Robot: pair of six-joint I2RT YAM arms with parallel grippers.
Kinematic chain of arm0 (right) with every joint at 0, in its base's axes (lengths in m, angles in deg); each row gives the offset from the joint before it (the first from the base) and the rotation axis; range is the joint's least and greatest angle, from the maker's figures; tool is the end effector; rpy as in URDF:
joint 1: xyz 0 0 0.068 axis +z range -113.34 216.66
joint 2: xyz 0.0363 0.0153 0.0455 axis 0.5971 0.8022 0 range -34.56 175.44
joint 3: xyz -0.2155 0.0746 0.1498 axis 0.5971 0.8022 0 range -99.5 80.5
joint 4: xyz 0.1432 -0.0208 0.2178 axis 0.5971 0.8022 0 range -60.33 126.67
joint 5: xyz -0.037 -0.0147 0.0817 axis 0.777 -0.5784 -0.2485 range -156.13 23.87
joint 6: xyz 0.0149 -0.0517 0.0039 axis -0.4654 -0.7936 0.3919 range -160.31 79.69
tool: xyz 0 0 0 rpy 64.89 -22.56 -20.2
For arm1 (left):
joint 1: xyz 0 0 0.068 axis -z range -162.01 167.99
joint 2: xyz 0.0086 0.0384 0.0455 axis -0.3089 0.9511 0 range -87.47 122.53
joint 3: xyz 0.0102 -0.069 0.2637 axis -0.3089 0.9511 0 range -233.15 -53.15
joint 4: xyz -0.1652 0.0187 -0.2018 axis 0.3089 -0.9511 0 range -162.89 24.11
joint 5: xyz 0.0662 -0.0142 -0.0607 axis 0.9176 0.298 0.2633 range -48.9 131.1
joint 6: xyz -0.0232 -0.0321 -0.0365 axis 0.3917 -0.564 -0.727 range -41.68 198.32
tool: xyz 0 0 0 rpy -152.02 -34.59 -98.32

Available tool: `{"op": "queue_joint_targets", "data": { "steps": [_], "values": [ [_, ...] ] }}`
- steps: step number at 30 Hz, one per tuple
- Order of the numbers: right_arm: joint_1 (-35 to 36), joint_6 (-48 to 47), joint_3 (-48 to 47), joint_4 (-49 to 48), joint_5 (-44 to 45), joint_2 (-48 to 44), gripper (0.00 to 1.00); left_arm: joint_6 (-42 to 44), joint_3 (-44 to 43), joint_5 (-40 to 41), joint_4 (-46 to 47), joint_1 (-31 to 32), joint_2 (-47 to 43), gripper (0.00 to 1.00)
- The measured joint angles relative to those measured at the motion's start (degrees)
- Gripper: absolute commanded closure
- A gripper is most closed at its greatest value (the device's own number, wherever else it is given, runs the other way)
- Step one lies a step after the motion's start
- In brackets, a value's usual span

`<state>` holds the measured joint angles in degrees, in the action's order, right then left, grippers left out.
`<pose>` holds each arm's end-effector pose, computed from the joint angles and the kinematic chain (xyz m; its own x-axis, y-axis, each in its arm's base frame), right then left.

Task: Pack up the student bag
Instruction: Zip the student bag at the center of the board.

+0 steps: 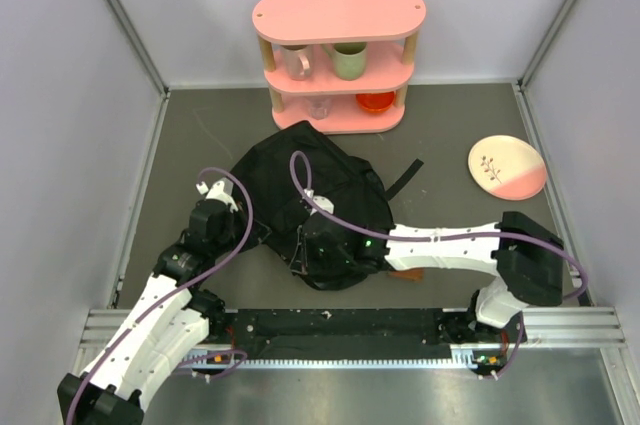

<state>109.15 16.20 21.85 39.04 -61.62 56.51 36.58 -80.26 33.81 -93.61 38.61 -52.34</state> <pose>0.1066 0.3287 0.2238 -0.8888 -0.0538 -0.4552 -0.3476 0.7264 0.5929 0.1331 -0.0549 0.2268 -0.7047 -0.4403 -0.5563 -0.0314 0.8027 -0.5956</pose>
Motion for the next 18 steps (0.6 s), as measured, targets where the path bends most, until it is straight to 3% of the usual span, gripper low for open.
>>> {"op": "queue_joint_targets", "data": {
  "steps": [6, 10, 18],
  "values": [
    [-1.7, -0.9, 1.0, -1.2, -3.4, -1.7, 1.0, 0.2, -0.3, 0.6, -0.4, 0.0, 0.0, 1.0],
    [-2.2, -2.0, 1.0, -1.9, -6.2, -1.7, 0.83, 0.3, -0.4, 0.5, -0.5, 0.0, 0.0, 1.0],
    [-2.4, -3.2, 0.4, -2.1, -10.4, 0.0, 0.71, 0.1, -0.4, 0.2, -0.5, 0.0, 0.0, 1.0]
  ]
}}
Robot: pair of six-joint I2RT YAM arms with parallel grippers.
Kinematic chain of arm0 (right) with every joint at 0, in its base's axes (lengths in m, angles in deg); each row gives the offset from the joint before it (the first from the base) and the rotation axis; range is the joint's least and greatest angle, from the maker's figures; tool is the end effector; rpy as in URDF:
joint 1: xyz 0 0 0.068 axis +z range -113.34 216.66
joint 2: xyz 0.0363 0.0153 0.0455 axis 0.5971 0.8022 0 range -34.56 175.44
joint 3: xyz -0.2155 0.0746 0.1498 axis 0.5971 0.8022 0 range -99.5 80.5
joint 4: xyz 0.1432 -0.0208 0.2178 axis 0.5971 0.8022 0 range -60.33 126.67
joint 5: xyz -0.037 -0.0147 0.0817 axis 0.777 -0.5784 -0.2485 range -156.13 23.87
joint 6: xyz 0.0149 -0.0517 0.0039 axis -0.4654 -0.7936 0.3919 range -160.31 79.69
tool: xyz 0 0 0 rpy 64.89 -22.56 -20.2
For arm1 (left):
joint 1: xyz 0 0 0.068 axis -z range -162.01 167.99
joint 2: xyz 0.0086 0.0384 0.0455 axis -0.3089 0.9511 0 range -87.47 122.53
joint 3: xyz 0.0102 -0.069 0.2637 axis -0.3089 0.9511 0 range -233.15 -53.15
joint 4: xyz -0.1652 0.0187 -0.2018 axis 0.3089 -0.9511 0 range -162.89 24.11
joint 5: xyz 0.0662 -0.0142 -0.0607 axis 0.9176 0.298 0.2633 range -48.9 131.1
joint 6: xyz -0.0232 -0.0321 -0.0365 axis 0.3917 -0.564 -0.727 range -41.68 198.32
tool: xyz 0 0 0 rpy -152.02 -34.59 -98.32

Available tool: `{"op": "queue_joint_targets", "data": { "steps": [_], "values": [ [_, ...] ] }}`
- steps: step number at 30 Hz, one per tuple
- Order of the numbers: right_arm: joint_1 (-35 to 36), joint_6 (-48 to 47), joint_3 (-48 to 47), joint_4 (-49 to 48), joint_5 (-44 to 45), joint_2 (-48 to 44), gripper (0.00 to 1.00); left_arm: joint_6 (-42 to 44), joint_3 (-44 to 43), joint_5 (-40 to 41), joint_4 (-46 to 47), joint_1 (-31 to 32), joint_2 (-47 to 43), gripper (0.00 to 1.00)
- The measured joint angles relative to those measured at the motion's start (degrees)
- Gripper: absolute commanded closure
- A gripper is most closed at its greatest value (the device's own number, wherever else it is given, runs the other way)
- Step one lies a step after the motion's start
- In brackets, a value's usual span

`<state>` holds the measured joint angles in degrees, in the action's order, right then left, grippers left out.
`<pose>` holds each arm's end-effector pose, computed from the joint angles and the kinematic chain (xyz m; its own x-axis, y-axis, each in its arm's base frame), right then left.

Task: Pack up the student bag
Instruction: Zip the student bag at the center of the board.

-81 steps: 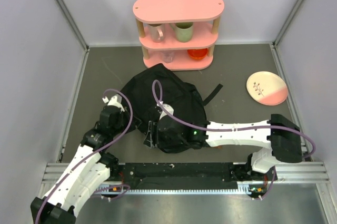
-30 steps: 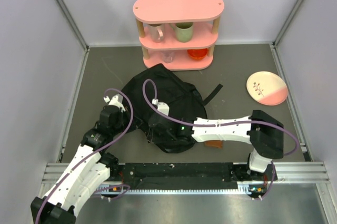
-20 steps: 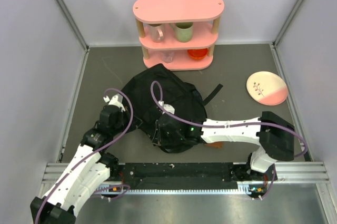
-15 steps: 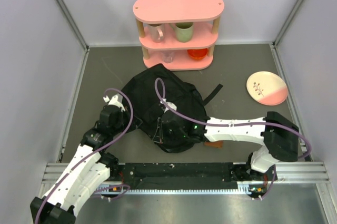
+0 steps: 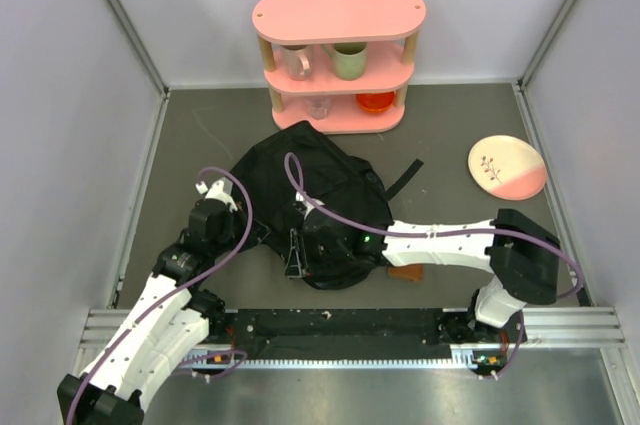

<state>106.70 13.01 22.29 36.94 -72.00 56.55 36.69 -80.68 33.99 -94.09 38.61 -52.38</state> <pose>0.1150 0.3275 0.2242 -0.9028 -0.1486 -0.4036 -0.3978 0.6453 0.6522 0.1328 -0.0547 0.2287 -0.7035 -0.4395 -0.5585 -0.0319 0.8046 -0.5930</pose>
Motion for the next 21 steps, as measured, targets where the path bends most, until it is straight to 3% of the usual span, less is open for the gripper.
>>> {"op": "queue_joint_targets", "data": {
  "steps": [5, 10, 21],
  "values": [
    [-0.2, -0.2, -0.8, 0.3, -0.9, 1.8, 0.68, 0.0, 0.0, -0.4, 0.0, 0.0, 0.0, 1.0],
    [-0.2, -0.2, -1.8, 0.5, -0.7, 2.3, 0.54, 0.0, 0.0, -0.6, 0.2, 0.0, 0.0, 1.0],
    [-0.2, 0.6, -4.7, 3.7, 4.7, 4.7, 0.53, 0.0, 0.0, -0.8, 0.2, 0.0, -0.1, 1.0]
  ]
}}
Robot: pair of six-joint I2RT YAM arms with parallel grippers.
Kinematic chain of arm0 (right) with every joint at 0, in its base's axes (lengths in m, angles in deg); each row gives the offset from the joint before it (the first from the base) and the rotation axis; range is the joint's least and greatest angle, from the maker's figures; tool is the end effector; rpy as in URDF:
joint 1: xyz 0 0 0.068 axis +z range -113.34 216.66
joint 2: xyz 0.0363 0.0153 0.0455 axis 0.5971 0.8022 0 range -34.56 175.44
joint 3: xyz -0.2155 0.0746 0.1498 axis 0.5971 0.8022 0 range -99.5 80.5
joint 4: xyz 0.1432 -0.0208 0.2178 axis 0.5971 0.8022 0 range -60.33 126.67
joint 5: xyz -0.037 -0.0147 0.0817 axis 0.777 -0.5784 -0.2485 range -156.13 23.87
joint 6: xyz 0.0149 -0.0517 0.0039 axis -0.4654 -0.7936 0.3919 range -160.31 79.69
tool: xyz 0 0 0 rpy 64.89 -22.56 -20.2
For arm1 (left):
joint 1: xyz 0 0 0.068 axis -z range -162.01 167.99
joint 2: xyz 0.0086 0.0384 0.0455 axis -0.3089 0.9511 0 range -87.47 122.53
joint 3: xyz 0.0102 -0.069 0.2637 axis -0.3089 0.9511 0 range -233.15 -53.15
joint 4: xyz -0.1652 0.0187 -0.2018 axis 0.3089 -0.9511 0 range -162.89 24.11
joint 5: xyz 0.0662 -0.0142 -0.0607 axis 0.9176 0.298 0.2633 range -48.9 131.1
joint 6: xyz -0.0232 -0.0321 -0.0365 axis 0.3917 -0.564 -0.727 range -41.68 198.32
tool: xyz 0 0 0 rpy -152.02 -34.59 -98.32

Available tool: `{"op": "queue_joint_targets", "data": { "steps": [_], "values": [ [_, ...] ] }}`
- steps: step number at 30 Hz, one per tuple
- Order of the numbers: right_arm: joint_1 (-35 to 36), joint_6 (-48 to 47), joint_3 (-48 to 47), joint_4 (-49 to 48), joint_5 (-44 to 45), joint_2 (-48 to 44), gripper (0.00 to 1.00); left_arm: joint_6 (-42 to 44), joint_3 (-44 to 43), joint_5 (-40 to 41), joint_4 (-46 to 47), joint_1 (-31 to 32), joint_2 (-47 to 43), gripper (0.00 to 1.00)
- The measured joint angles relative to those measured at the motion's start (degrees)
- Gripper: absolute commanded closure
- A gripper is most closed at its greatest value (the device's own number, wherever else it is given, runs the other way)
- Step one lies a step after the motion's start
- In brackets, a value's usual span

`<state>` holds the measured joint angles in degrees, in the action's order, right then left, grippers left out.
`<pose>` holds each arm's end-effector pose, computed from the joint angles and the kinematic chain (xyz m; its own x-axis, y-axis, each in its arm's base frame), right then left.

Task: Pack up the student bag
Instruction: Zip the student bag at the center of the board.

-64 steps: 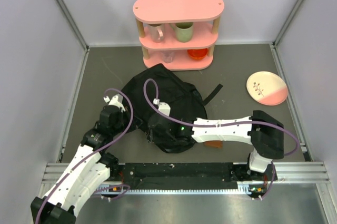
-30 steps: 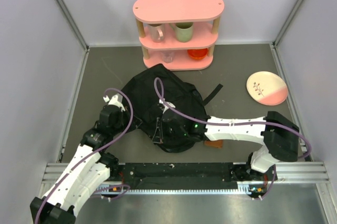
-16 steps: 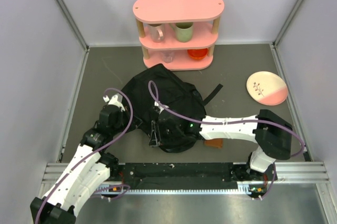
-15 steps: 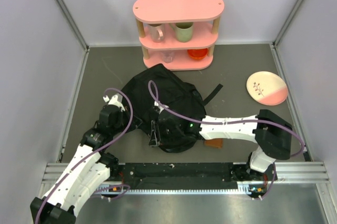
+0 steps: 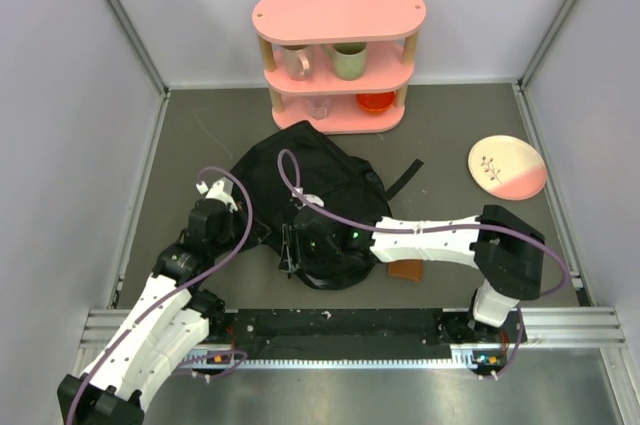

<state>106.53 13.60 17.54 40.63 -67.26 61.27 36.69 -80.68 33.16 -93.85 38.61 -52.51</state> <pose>0.1247 0.3423 0.2177 -0.9029 -0.1156 -0.4140 -0.3632 0.7203 0.5910 0.1326 -0.0552 0.2294 -0.7069 -0.4369 -0.5562 -0.0206 0.7988 -0.6012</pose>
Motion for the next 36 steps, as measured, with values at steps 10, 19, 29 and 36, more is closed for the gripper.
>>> {"op": "queue_joint_targets", "data": {
  "steps": [10, 19, 29, 36],
  "values": [
    [2.7, 3.1, -0.2, 0.5, 7.0, 0.7, 0.55, 0.0, 0.0, 0.0, -0.2, 0.0, 0.0, 1.0],
    [9.3, 2.6, -0.1, 2.6, 18.3, -9.0, 0.5, 0.1, 0.0, -0.2, -0.2, 0.0, -0.3, 1.0],
    [15.1, 12.3, -0.2, 7.1, 27.8, -3.5, 0.5, 2.5, -1.8, -0.8, -0.3, 0.0, 1.3, 1.0],
    [18.3, 13.8, -1.3, 8.8, 32.9, -2.2, 0.19, 3.7, -2.6, -1.5, -0.3, 0.0, 2.4, 1.0]
  ]
}}
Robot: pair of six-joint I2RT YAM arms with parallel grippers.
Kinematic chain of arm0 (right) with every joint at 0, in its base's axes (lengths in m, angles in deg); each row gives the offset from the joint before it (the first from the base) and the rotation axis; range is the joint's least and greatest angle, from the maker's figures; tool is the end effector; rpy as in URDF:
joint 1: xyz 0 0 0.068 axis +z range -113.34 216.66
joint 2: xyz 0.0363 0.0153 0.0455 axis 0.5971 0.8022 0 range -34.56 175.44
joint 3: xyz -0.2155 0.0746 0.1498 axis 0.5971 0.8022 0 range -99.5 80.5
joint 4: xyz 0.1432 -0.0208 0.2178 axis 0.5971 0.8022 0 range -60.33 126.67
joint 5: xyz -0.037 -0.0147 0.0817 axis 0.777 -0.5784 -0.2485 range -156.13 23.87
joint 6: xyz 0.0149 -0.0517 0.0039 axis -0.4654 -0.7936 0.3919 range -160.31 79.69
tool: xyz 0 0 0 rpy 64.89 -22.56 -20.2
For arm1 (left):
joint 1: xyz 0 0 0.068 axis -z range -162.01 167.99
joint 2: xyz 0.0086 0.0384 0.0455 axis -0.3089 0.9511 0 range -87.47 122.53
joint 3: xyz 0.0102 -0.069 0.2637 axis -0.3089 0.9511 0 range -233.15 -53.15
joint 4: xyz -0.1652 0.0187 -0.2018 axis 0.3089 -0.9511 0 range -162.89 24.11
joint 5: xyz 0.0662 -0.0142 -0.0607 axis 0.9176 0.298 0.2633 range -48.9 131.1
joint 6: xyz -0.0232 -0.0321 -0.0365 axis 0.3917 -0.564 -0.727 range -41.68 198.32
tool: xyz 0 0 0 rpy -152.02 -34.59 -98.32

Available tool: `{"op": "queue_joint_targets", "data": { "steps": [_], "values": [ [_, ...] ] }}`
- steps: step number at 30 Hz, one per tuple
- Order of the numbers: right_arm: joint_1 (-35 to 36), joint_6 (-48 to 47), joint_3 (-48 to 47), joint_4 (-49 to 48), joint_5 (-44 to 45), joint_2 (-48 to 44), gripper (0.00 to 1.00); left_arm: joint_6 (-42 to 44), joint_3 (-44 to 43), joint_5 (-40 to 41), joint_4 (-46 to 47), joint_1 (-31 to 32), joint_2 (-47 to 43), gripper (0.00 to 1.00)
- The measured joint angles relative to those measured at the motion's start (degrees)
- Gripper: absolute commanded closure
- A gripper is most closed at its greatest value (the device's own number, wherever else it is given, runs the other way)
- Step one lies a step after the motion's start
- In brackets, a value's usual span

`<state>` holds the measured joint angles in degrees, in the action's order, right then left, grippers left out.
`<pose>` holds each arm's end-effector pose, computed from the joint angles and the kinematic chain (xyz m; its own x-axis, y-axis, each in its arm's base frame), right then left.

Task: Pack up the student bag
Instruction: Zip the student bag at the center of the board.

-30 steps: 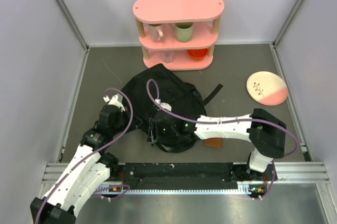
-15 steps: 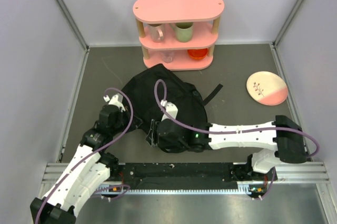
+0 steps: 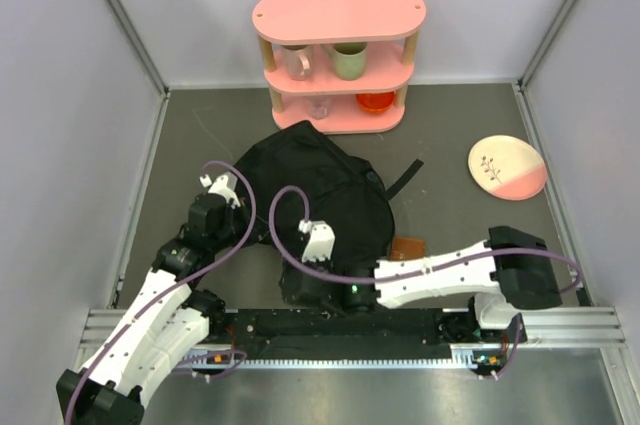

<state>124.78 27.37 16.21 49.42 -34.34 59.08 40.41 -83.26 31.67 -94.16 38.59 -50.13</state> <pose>0.0301 0.3472 0.2304 -0.7848 0.0580 -0.6171 -0.2953 0.8404 0.4545 0.1380 -0.0581 0.2390 -0.7189 -0.3772 -0.5839 0.0384 0.8171 -0.5752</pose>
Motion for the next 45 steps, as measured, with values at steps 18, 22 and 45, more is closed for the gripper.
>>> {"op": "queue_joint_targets", "data": {
  "steps": [18, 22, 45],
  "values": [
    [1.8, 2.4, 12.5, -1.1, 22.0, -27.0, 0.01, 1.7, 1.3, -0.8, 2.2, 0.0, -0.6, 1.0],
    [-0.4, 2.6, 19.0, -4.0, 19.6, -35.1, 0.01, 1.9, 1.9, -0.5, 2.9, 0.0, -1.9, 1.0],
    [2.1, 9.6, 0.4, 0.5, 3.0, 0.7, 0.38, -0.1, 7.1, -0.7, 6.0, 0.0, -9.8, 1.0]
  ]
}}
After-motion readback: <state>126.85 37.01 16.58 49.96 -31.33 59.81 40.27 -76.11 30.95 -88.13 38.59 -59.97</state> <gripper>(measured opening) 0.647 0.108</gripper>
